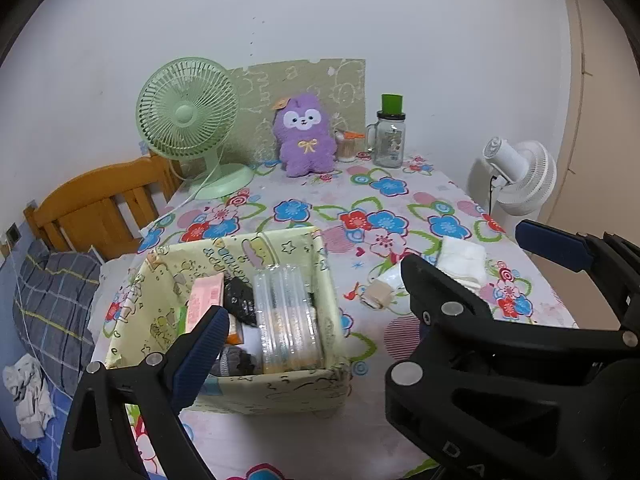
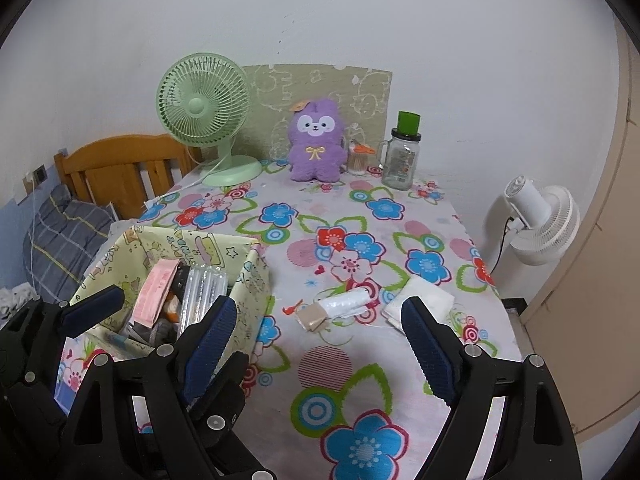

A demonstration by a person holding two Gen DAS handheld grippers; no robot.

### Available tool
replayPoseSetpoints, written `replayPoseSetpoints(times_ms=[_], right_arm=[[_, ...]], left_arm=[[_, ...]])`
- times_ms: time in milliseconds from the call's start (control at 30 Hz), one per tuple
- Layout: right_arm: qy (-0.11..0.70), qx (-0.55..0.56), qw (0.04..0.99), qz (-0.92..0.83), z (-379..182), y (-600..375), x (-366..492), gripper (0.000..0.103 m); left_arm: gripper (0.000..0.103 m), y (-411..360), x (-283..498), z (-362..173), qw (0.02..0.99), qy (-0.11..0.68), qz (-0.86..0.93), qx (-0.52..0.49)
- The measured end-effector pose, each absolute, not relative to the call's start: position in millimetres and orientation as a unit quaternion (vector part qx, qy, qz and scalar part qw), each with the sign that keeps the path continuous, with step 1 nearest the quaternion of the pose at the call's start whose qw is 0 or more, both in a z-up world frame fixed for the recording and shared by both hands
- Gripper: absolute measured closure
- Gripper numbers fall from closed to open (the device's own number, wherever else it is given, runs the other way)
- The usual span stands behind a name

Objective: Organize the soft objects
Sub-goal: 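Withdraw both tools from the box, then move the right tool to the white tissue pack while the left tool approaches the wrapped roll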

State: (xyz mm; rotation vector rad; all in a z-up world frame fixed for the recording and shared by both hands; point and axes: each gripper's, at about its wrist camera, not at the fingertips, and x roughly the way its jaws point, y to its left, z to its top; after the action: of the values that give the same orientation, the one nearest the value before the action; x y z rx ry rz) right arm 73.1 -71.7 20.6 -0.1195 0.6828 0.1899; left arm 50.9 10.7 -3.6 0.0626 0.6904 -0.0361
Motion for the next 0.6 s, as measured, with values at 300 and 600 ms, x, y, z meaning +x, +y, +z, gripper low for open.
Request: replayPoseSetpoints(times_ms=[300,600], right_arm=[[0.328,-0.048,0.939,0.088,21.4,-88.0,69.6,0.016],[0.312,-0.047,0.947,0.067,21.5,-110.0,63.9,0.016]], left_arm=[[0.004,-6.4,48.0,-2.5,0.943,0.329,-0.028,0.034],[0.004,-27.7,49.4,-4.2,0.943,0.327,-0.051,0.037]])
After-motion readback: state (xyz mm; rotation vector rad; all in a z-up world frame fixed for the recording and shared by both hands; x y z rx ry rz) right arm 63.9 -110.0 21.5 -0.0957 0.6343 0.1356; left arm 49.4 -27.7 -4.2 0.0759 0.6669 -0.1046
